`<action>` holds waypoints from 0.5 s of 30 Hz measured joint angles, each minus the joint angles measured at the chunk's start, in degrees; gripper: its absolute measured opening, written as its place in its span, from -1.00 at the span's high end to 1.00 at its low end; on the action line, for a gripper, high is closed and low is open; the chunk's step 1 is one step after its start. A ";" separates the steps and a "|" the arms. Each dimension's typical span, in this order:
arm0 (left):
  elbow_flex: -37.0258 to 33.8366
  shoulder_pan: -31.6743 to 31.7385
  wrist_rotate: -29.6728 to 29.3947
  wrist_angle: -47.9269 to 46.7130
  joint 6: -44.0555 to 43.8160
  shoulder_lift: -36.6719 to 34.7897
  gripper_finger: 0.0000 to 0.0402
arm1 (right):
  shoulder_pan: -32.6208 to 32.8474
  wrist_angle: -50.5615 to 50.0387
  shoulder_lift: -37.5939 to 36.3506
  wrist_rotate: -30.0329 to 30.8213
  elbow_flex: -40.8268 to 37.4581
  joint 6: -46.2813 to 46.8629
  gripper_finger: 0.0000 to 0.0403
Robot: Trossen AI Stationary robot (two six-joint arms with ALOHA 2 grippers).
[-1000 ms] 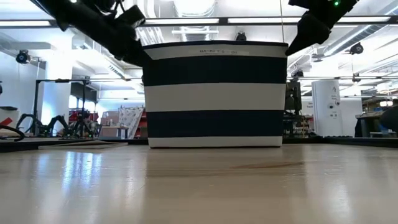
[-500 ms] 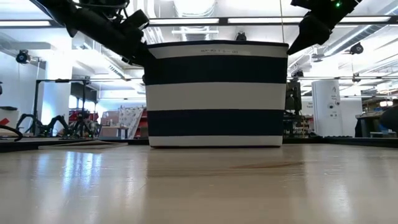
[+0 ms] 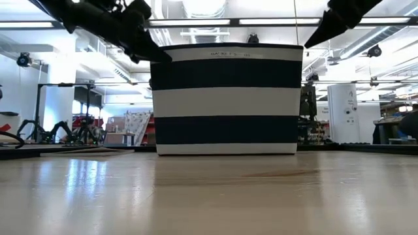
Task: Sort clothes
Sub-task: Adjust the blue bin on the table
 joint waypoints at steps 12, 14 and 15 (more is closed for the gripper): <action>0.00 -0.54 -12.44 -15.80 -8.34 -7.95 1.00 | 3.10 0.05 0.09 -1.96 -1.18 2.09 0.99; -0.28 -0.54 -15.86 -16.68 -9.72 -8.13 1.00 | 3.07 0.00 0.09 -1.96 -1.25 2.52 0.99; -0.57 -0.52 -17.30 -16.86 -10.09 -8.13 1.00 | 3.07 0.05 0.10 -1.94 -1.25 2.66 0.99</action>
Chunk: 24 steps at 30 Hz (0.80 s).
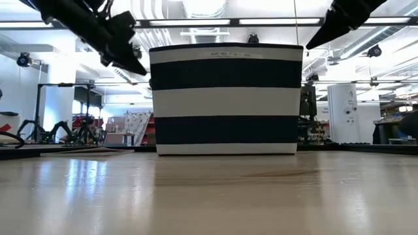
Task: Sort clothes
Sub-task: Adjust the blue bin on the table
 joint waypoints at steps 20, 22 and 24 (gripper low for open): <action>-2.66 3.70 -0.58 14.02 4.53 7.49 1.00 | 0.00 1.67 0.06 0.06 -0.09 -1.20 0.99; -2.37 4.34 0.17 14.22 4.75 8.32 1.00 | 0.00 1.69 0.06 0.07 -0.09 -1.20 0.99; -2.27 5.01 1.08 14.70 4.90 9.01 1.00 | 0.00 1.67 0.08 0.07 -0.09 -1.20 0.99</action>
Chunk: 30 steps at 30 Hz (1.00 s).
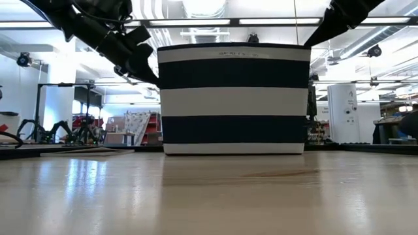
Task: Sort clothes
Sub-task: Adjust the blue bin on the table, then return to Home Position
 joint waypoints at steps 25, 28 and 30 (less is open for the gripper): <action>-1.21 0.59 25.05 -11.98 4.25 -21.54 1.00 | -0.16 19.50 -6.76 -23.84 -9.18 -13.18 0.99; -1.93 0.61 32.04 -11.86 5.23 -22.57 1.00 | -0.68 26.17 -8.46 -27.01 -13.50 -14.90 0.99; -2.67 0.61 33.63 -12.11 6.18 -23.17 1.00 | -1.53 28.58 -9.87 -27.86 -16.34 -15.02 0.99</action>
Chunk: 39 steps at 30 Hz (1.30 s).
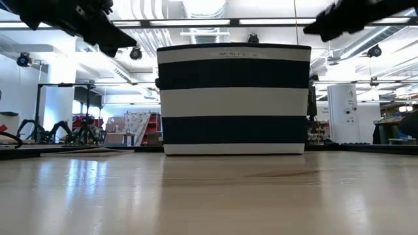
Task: Sort clothes
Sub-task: Return to Home Position
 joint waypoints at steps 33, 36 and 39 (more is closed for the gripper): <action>-24.50 0.00 0.28 15.82 -7.14 -21.12 1.00 | -4.83 5.47 -35.52 -6.06 -25.22 7.65 0.99; -25.74 0.00 0.28 14.67 -7.97 -23.40 1.00 | -4.83 5.03 -37.05 -6.01 -25.34 7.49 0.99; -27.38 0.00 0.28 14.57 -8.69 -26.06 1.00 | -4.82 4.05 -37.18 -5.53 -25.18 7.44 0.99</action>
